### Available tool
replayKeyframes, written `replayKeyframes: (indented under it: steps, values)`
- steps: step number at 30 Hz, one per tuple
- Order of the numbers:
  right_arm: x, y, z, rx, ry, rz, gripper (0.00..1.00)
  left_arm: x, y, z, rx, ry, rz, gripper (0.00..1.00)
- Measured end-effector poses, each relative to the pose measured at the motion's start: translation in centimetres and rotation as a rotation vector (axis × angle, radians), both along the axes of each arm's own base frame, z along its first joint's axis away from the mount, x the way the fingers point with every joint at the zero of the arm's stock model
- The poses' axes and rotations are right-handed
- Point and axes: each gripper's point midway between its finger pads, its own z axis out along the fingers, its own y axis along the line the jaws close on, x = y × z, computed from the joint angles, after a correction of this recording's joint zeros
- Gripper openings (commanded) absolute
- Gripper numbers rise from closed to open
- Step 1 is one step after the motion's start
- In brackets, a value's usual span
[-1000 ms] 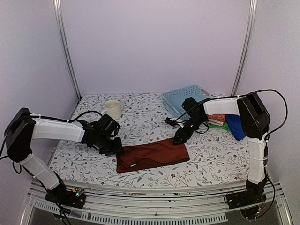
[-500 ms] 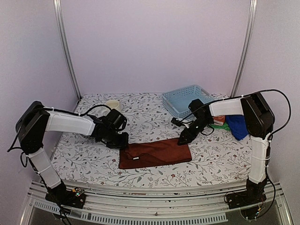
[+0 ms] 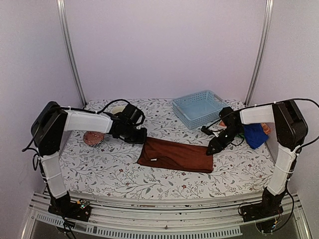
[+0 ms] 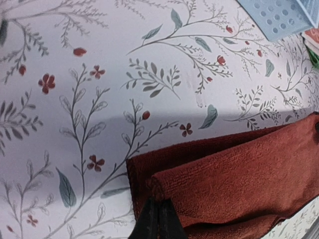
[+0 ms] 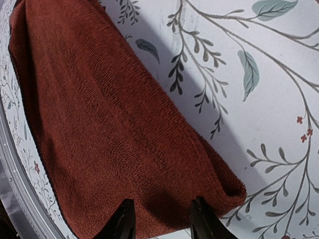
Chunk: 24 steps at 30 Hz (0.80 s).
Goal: Roll the towels
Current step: Smooth out the towel at the center of the board.
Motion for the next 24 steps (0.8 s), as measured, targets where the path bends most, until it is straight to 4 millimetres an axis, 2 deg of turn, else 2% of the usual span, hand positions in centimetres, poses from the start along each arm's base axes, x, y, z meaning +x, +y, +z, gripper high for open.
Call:
replayKeyframes:
  steps: [1,3,6,9,11,14,17,21,24]
  values:
    - [-0.4,-0.1,0.1,0.000,0.011,0.004,0.44,0.5,0.0,0.0,-0.003,-0.002,0.000,0.30]
    - [-0.8,0.0,0.9,0.014,0.012,0.015,0.45,1.4,0.1,-0.1,0.000,-0.005,-0.001,0.40]
    - [-0.9,0.2,1.9,0.032,0.009,0.032,0.46,2.3,0.8,-0.1,0.003,-0.007,0.024,0.43]
    - [0.6,0.8,3.5,0.053,-0.044,0.047,0.46,2.3,1.4,0.4,-0.002,-0.011,0.052,0.42]
    - [1.5,1.2,4.4,0.072,-0.080,0.055,0.46,1.4,2.0,0.9,-0.015,-0.004,0.072,0.41]
    - [2.0,1.9,5.1,0.116,-0.113,0.073,0.46,-1.2,2.6,2.3,-0.061,0.013,0.086,0.43]
    - [2.1,2.6,5.5,0.165,-0.125,0.087,0.46,-3.5,2.1,3.1,-0.133,0.043,0.071,0.47]
    - [2.1,3.2,5.7,0.202,-0.131,0.097,0.45,-5.1,0.9,2.5,-0.215,0.102,0.045,0.49]
    - [1.8,3.1,5.1,0.200,-0.125,0.100,0.44,-5.8,0.4,1.5,-0.241,0.143,0.027,0.49]
